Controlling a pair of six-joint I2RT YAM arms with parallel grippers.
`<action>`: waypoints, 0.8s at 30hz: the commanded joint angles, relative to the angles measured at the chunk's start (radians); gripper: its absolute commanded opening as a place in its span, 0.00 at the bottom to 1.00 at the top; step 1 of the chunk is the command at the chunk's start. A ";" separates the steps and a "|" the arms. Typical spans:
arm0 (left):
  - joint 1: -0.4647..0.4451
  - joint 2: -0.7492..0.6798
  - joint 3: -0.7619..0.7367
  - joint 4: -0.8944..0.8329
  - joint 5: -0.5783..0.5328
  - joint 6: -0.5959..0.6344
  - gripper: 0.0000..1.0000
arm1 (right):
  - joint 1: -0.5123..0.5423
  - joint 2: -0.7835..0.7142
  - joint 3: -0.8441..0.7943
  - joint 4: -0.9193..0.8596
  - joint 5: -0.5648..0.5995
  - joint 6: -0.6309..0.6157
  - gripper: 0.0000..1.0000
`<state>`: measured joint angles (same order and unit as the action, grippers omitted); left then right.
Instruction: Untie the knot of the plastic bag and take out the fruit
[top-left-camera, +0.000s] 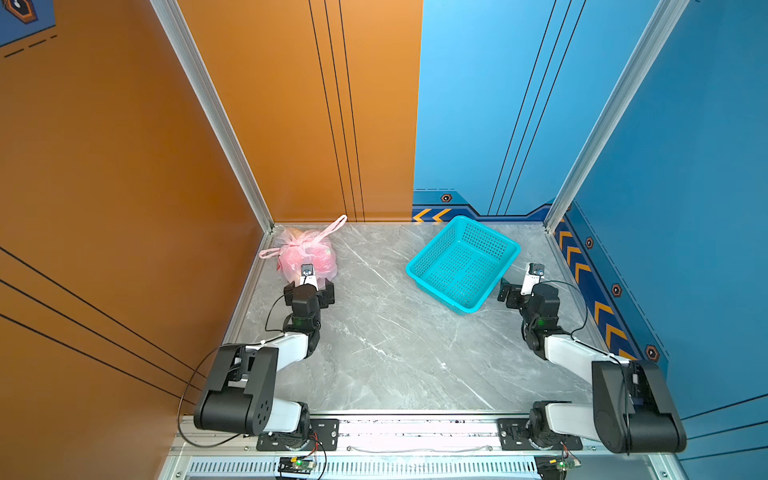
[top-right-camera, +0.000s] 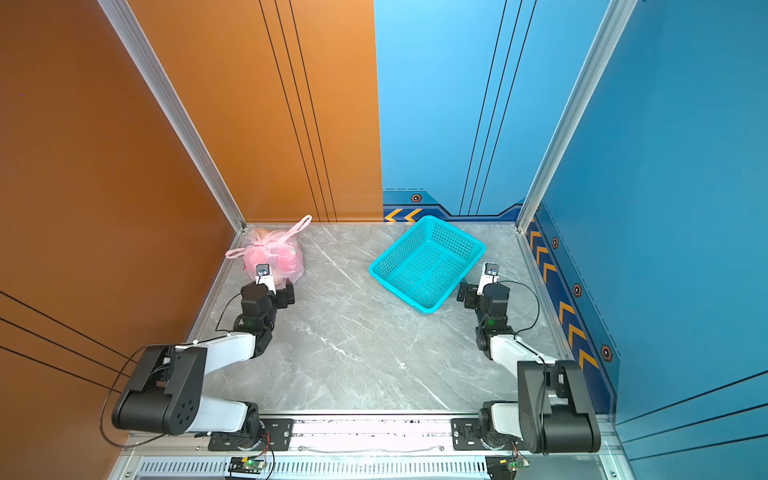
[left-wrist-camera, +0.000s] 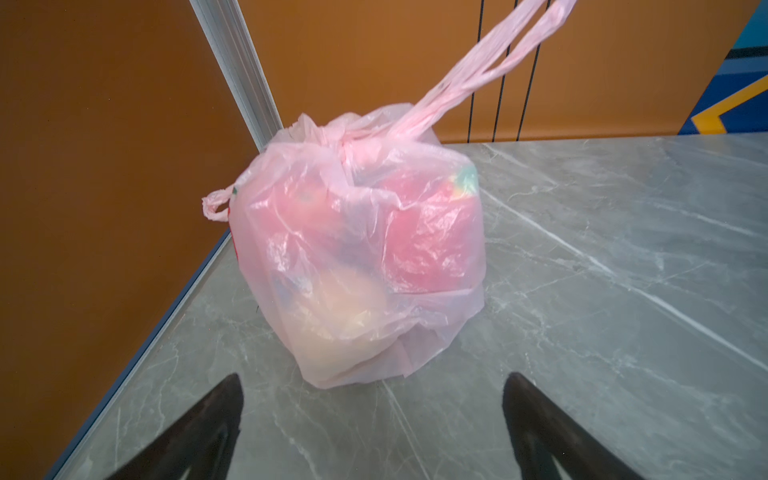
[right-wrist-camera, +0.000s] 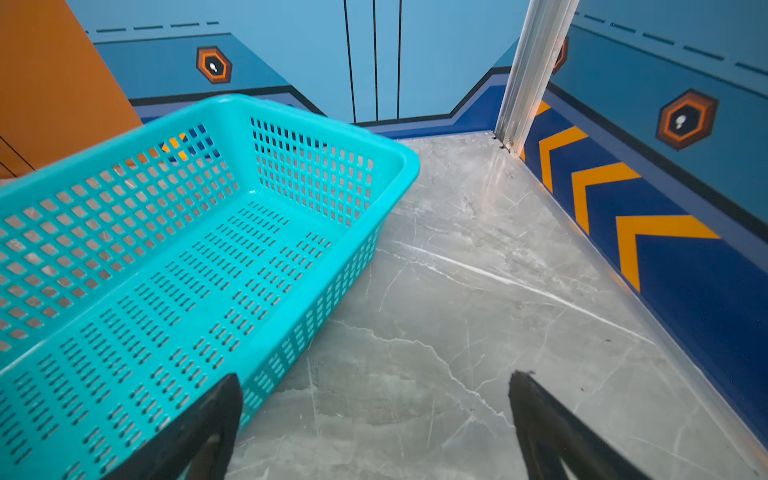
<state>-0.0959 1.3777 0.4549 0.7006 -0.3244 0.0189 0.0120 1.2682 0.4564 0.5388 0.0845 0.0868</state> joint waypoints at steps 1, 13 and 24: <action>-0.008 -0.067 0.064 -0.202 0.039 -0.018 0.98 | 0.011 -0.085 0.066 -0.321 0.054 0.052 1.00; -0.099 -0.163 0.242 -0.574 0.154 -0.275 0.98 | 0.221 -0.165 0.430 -1.064 0.259 0.205 1.00; -0.190 -0.144 0.279 -0.653 0.214 -0.354 0.98 | 0.342 0.190 0.786 -1.397 0.294 0.326 1.00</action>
<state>-0.2726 1.2259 0.6884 0.0933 -0.1501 -0.3008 0.3470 1.3949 1.1816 -0.6971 0.3302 0.3679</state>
